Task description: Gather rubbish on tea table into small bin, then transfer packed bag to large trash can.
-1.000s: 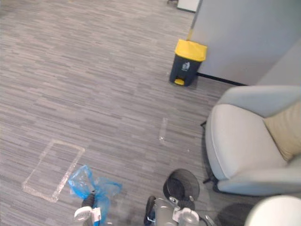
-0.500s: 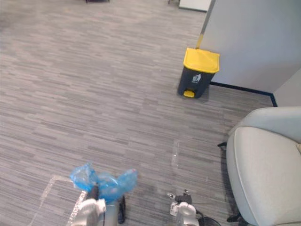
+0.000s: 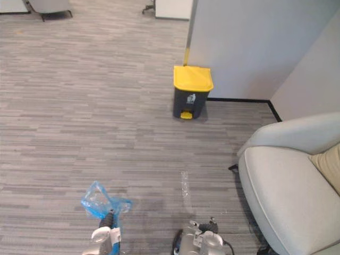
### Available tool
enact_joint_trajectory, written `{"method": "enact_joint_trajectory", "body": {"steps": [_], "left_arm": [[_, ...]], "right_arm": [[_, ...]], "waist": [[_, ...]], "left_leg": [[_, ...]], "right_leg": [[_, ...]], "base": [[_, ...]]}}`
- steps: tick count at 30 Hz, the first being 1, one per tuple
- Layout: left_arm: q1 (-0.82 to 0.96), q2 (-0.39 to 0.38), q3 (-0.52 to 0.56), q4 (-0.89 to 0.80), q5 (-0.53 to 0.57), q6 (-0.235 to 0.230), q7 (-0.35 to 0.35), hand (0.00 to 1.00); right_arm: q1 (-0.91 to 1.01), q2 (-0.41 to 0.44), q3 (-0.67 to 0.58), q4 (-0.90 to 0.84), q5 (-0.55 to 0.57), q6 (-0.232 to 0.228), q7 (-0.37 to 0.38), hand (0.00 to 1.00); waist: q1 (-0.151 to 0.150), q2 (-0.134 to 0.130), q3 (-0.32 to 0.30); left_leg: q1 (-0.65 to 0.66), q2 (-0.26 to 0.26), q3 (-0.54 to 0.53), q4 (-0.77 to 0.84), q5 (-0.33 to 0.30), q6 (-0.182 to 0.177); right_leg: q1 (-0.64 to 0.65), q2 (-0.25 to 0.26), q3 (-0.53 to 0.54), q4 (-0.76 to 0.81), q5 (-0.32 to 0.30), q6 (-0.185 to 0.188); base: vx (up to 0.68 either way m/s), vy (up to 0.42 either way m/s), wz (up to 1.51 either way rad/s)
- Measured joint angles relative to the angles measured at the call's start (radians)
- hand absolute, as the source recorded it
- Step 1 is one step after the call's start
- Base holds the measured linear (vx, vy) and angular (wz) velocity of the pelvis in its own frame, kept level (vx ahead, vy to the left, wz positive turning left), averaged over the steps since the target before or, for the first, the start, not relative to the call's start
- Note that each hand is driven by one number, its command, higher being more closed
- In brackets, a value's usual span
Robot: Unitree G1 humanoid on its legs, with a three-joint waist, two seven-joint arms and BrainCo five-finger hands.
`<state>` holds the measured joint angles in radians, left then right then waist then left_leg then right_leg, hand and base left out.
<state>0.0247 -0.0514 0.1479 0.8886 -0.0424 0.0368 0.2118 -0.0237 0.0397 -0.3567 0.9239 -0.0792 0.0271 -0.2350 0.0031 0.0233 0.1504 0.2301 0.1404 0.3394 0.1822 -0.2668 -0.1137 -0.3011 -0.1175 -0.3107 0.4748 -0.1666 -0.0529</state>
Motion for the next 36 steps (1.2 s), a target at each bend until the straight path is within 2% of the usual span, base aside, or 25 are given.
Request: {"method": "enact_joint_trajectory", "body": {"steps": [1, 3, 4, 5, 6, 7, 8, 11, 12, 13, 14, 16, 18, 19, 21, 22, 24, 27, 28, 29, 30, 31, 33, 35, 36], "left_arm": [[-0.002, 0.000, -0.001, 0.000, 0.000, 0.000, 0.000, 1.00], [-0.004, -0.004, 0.001, -0.012, 0.000, 0.000, -0.002, 1.00], [0.001, -0.004, -0.002, -0.014, 0.000, -0.001, -0.005, 1.00], [0.007, -0.004, -0.001, -0.017, 0.000, -0.002, -0.013, 1.00], [0.007, -0.004, 0.001, -0.024, 0.000, -0.002, -0.019, 1.00], [0.017, -0.004, 0.000, -0.051, -0.001, -0.002, -0.021, 1.00], [0.019, -0.004, 0.001, -0.065, -0.001, -0.003, -0.021, 1.00], [0.009, -0.005, 0.015, -0.081, 0.000, -0.003, -0.021, 1.00], [0.010, -0.008, 0.019, -0.081, 0.000, -0.003, -0.020, 1.00], [0.012, -0.013, 0.017, -0.075, 0.000, -0.004, -0.020, 1.00], [0.016, -0.006, 0.021, -0.071, 0.000, -0.003, -0.020, 1.00], [0.004, -0.006, 0.028, -0.072, 0.001, -0.003, -0.019, 1.00], [0.009, -0.013, 0.021, -0.068, 0.002, -0.002, -0.019, 1.00], [0.010, -0.011, 0.017, -0.066, 0.002, -0.002, -0.018, 1.00], [0.013, -0.004, 0.011, -0.060, 0.001, -0.001, -0.015, 1.00], [0.012, 0.000, 0.010, -0.048, 0.000, 0.000, -0.012, 1.00], [0.011, 0.000, 0.010, -0.040, 0.000, 0.000, 0.001, 1.00], [0.009, 0.001, 0.014, -0.012, -0.001, -0.001, 0.004, 1.00], [0.010, 0.000, 0.019, -0.008, -0.001, -0.001, 0.004, 1.00], [0.014, 0.003, 0.020, -0.008, -0.001, -0.001, 0.003, 1.00], [0.020, 0.004, 0.031, -0.004, -0.001, -0.004, 0.001, 1.00], [0.019, -0.010, 0.028, 0.012, -0.002, -0.001, 0.004, 1.00], [0.031, -0.014, 0.033, 0.006, 0.000, -0.002, 0.003, 1.00], [0.030, -0.011, 0.042, -0.004, 0.000, -0.001, 0.001, 1.00], [0.033, -0.008, 0.043, -0.020, -0.001, -0.002, 0.000, 1.00]], "right_arm": [[0.003, -0.001, -0.008, 0.001, 0.002, 0.001, 0.000, 0.00], [0.013, 0.000, -0.014, 0.001, 0.001, 0.004, 0.000, 0.00], [0.019, 0.002, -0.003, 0.002, 0.001, 0.004, -0.001, 0.00], [0.023, 0.005, 0.017, 0.004, 0.002, 0.004, -0.001, 0.00], [0.022, 0.009, 0.020, 0.005, 0.002, 0.004, -0.001, 0.00], [0.021, 0.019, 0.026, 0.007, 0.003, 0.004, -0.002, 0.00], [0.021, 0.022, 0.026, 0.007, 0.003, 0.004, -0.001, 0.00], [0.025, 0.035, 0.014, 0.006, 0.010, 0.006, -0.004, 0.00], [0.028, 0.037, 0.015, 0.004, 0.010, 0.007, -0.007, 0.00], [0.043, 0.031, 0.016, -0.002, 0.010, 0.004, -0.008, 0.00], [0.043, 0.028, 0.022, 0.012, 0.011, 0.006, -0.008, 0.00], [0.057, 0.035, 0.036, 0.017, 0.010, 0.012, -0.004, 0.00], [0.059, 0.034, 0.050, 0.011, 0.002, 0.013, -0.002, 0.00], [0.060, 0.034, 0.053, 0.012, 0.001, 0.013, 0.000, 0.00], [0.061, 0.026, 0.051, -0.010, 0.001, 0.008, 0.000, 0.00], [0.061, 0.028, 0.048, -0.011, 0.000, 0.000, -0.001, 0.00], [0.060, 0.027, 0.045, -0.018, 0.000, -0.002, -0.001, 0.00], [0.053, 0.023, 0.041, -0.038, 0.000, -0.001, -0.001, 0.00], [0.050, 0.022, 0.042, -0.039, 0.000, -0.001, 0.000, 0.00], [0.044, 0.023, 0.042, -0.035, -0.001, -0.001, -0.001, 0.00], [0.047, 0.029, 0.043, -0.017, 0.002, 0.000, 0.003, 0.00], [0.032, 0.003, 0.038, -0.003, -0.002, -0.003, 0.003, 0.00], [0.025, -0.011, 0.020, 0.008, -0.001, 0.001, 0.000, 0.00], [0.029, -0.018, 0.016, 0.005, -0.001, 0.001, -0.001, 0.00], [0.034, -0.017, 0.019, 0.008, 0.000, 0.004, -0.002, 0.00]], "waist": [[-0.004, 0.004, 0.002], [-0.004, 0.013, 0.010], [0.000, 0.009, 0.013], [0.004, 0.002, 0.018], [0.007, -0.004, 0.020], [0.010, -0.022, 0.024], [0.012, -0.019, 0.024], [0.039, -0.025, 0.030], [0.044, -0.023, 0.027], [0.045, -0.007, 0.020], [0.049, -0.026, 0.014], [0.040, -0.068, -0.019], [0.059, -0.070, -0.020], [0.059, -0.064, -0.016], [0.041, -0.053, -0.008], [0.029, -0.053, -0.009], [0.029, -0.054, -0.008], [0.027, -0.044, -0.001], [0.023, -0.041, 0.001], [0.018, -0.045, -0.001], [0.012, -0.070, -0.003], [0.011, -0.030, 0.005], [0.010, -0.002, -0.009], [0.008, 0.014, 0.001], [0.013, 0.012, 0.005]], "left_leg": [[-0.022, 0.013, -0.020, 0.064, 0.001, 0.001], [-0.152, 0.086, -0.107, 0.438, 0.077, -0.007], [-0.202, 0.110, -0.130, 0.573, 0.085, -0.019], [-0.265, 0.125, -0.133, 0.709, 0.063, -0.008], [-0.293, 0.125, -0.129, 0.738, 0.051, -0.006], [-0.363, 0.122, -0.104, 0.743, 0.028, 0.018], [-0.398, 0.123, -0.093, 0.723, 0.020, 0.022], [-0.458, 0.088, -0.054, 0.392, 0.023, 0.043], [-0.460, 0.062, -0.064, 0.274, 0.062, 0.052], [-0.459, 0.036, -0.104, 0.152, 0.205, 0.048], [-0.451, 0.022, -0.096, 0.169, 0.191, 0.055], [-0.447, -0.034, -0.070, 0.154, 0.144, 0.073], [-0.379, -0.050, -0.008, 0.147, 0.083, 0.090], [-0.337, -0.055, 0.009, 0.132, 0.069, 0.093], [-0.268, -0.065, 0.014, 0.108, 0.049, 0.097], [-0.214, -0.066, 0.014, 0.089, 0.035, 0.096], [-0.145, -0.066, 0.011, 0.039, 0.030, 0.088], [-0.066, -0.054, 0.006, -0.014, 0.031, 0.084], [-0.048, -0.046, 0.002, -0.024, 0.031, 0.084], [-0.036, -0.048, -0.013, -0.031, 0.025, 0.071], [-0.012, -0.065, -0.056, -0.033, 0.007, 0.044], [0.007, -0.038, -0.081, -0.036, -0.005, 0.026], [-0.036, 0.000, -0.112, 0.069, -0.004, 0.027], [-0.170, 0.065, -0.163, 0.354, 0.018, 0.002], [-0.233, 0.101, -0.167, 0.507, 0.027, -0.012]], "right_leg": [[0.010, 0.004, -0.004, 0.007, -0.022, 0.001], [0.117, 0.039, -0.014, -0.045, -0.059, -0.011], [0.173, 0.054, -0.010, -0.083, -0.064, -0.017], [0.247, 0.068, 0.005, -0.138, -0.069, -0.023], [0.272, 0.070, 0.012, -0.159, -0.070, -0.022], [0.319, 0.070, 0.033, -0.203, -0.071, -0.020], [0.338, 0.070, 0.043, -0.220, -0.070, -0.017], [0.405, 0.049, 0.098, -0.259, -0.071, -0.004], [0.426, 0.039, 0.108, -0.267, -0.083, 0.026], [0.443, 0.040, 0.128, -0.274, -0.112, 0.079], [0.449, 0.020, 0.158, -0.272, -0.121, 0.095], [0.439, -0.037, 0.175, -0.262, -0.116, 0.090], [0.376, -0.080, 0.229, -0.089, -0.085, 0.135], [0.314, -0.095, 0.253, 0.063, -0.055, 0.171], [0.193, -0.102, 0.288, 0.342, -0.010, 0.199], [0.136, -0.096, 0.272, 0.467, -0.019, 0.187], [0.061, -0.089, 0.217, 0.502, -0.053, 0.162], [-0.012, -0.069, 0.132, 0.326, -0.094, 0.124], [-0.019, -0.050, 0.123, 0.228, -0.086, 0.117], [-0.005, -0.018, 0.139, 0.075, -0.023, 0.097], [0.009, -0.010, 0.184, -0.015, 0.064, 0.062], [0.015, 0.002, 0.159, 0.019, 0.050, 0.049], [0.039, 0.017, 0.135, 0.014, -0.032, 0.055], [0.112, 0.035, 0.088, -0.036, -0.059, 0.055], [0.160, 0.045, 0.075, -0.062, -0.066, 0.035]], "base": [[0.48, -0.246, 0.05], [0.55, -0.254, 0.00], [0.44, -0.098, -0.26], [0.33, -0.041, -0.32], [0.39, -0.033, -0.44], [0.29, -0.006, -0.38], [0.43, 0.053, -0.65], [0.41, 0.157, -0.69], [0.46, 0.305, -0.64], [0.36, 0.278, -0.59], [0.37, 0.277, -0.25], [0.35, 0.227, 0.00], [0.43, 0.286, -0.71], [0.34, 0.227, -0.69], [0.29, 0.133, -0.10], [0.35, 0.091, 0.15], [0.32, 0.021, 0.16], [0.43, -0.096, 0.18], [0.37, -0.182, 0.30], [0.45, -0.250, 0.51], [0.39, -0.213, 0.44], [0.38, -0.205, 0.46], [0.37, -0.231, 0.42], [0.35, -0.262, 0.52], [0.40, -0.228, 0.25]]}}
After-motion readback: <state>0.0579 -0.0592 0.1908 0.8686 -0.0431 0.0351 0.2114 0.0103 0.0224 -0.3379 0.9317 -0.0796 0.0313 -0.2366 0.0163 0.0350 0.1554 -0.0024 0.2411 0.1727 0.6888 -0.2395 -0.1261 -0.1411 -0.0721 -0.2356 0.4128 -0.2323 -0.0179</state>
